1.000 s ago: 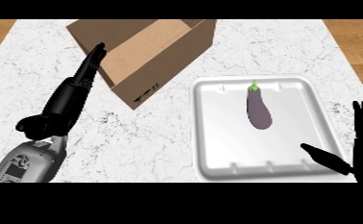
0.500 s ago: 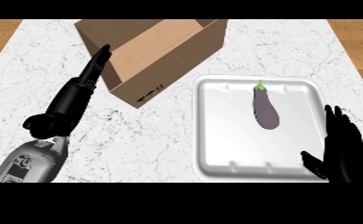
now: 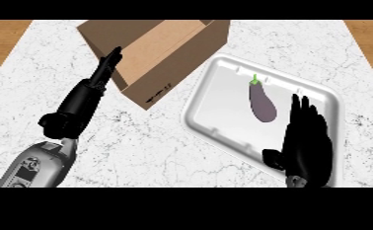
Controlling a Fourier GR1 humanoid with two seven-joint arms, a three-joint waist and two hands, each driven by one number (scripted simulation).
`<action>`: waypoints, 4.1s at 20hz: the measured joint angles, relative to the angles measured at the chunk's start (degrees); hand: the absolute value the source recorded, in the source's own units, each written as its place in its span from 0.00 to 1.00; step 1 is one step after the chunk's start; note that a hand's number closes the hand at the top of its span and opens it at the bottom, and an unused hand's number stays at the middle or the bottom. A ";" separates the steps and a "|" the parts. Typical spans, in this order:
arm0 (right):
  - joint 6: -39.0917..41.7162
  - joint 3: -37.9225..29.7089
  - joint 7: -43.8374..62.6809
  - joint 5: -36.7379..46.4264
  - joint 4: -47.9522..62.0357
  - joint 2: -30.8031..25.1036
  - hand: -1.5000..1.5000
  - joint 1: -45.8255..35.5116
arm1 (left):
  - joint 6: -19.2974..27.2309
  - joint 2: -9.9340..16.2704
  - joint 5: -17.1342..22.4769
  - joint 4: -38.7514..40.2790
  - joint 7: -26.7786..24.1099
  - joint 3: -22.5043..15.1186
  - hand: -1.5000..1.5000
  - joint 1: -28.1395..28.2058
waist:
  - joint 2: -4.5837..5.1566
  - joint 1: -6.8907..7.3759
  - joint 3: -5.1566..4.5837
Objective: Pick the eggplant from the tray and place it in the cardboard box
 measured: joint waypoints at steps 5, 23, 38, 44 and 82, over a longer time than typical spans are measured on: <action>5.47 0.30 2.51 4.42 1.99 7.91 0.00 -5.16 | -0.03 -0.68 -0.28 0.75 0.04 0.30 0.50 -0.16 | 0.02 -0.23 0.23; 12.24 -6.13 1.73 10.17 11.56 16.19 0.00 -11.93 | -0.74 -2.53 -2.00 1.05 -0.78 1.44 0.50 0.65 | -0.05 -0.62 0.64; 12.66 -8.29 1.49 6.42 16.66 16.32 0.00 -11.98 | -1.27 -4.12 -3.58 1.38 -0.69 2.37 0.50 0.77 | -0.11 -0.74 0.70; 11.85 -8.14 1.31 6.54 17.87 16.34 0.00 -9.87 | -2.37 -4.23 -3.62 1.50 -0.70 3.10 0.50 0.57 | -0.07 -0.81 0.68; 13.66 7.21 -67.92 -6.12 12.13 7.92 1.00 -28.24 | -3.95 -7.98 -6.63 1.26 0.87 3.87 0.50 0.34 | 0.06 -0.23 0.61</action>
